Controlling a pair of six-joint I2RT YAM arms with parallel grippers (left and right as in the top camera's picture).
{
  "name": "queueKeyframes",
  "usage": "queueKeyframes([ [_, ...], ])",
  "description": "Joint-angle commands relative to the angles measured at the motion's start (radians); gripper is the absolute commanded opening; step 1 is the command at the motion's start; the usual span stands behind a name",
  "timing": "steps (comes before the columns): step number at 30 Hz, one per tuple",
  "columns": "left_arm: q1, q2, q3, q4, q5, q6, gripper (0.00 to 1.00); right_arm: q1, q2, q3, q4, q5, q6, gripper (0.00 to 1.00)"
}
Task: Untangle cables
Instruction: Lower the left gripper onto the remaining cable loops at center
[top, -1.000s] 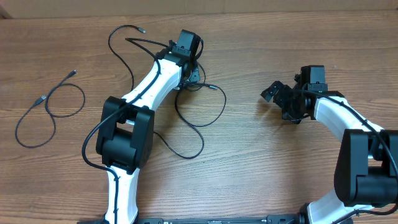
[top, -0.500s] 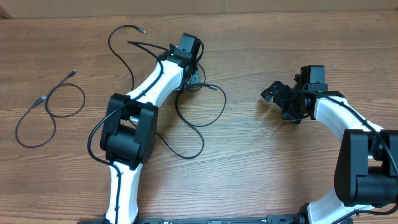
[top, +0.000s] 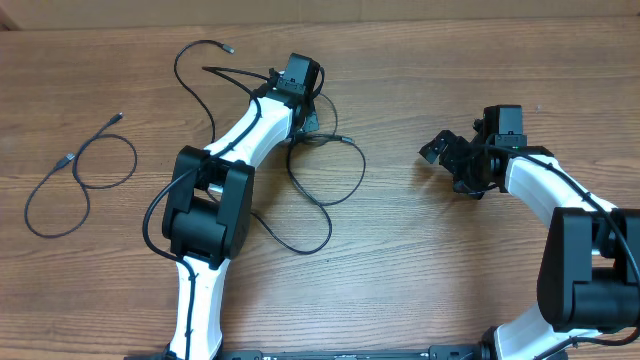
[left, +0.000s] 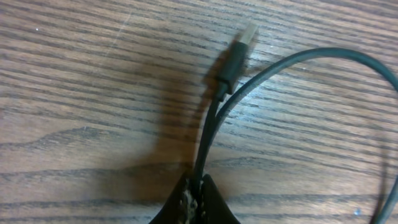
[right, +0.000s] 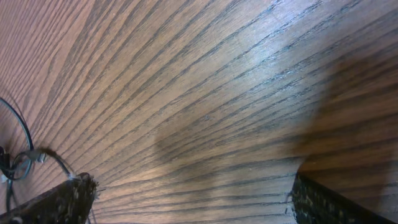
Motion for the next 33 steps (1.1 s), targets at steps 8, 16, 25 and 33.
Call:
queueKeyframes([
  [8, 0.005, -0.114, 0.045, -0.072, 0.237, 0.116, 0.04, -0.008, 0.028, -0.019, -0.013, 0.063, -0.008, 1.0],
  [16, 0.004, -0.2, 0.045, -0.308, 0.395, 0.115, 0.04, -0.008, 0.028, -0.019, -0.013, 0.063, -0.008, 1.0],
  [25, -0.04, -0.195, 0.019, -0.562, 0.407, 0.198, 0.04, -0.008, 0.028, -0.019, -0.013, 0.063, -0.008, 1.0],
  [33, -0.071, -0.195, 0.022, -0.621, 0.409, 0.242, 0.21, -0.008, 0.028, -0.019, -0.013, 0.063, -0.008, 1.0],
])
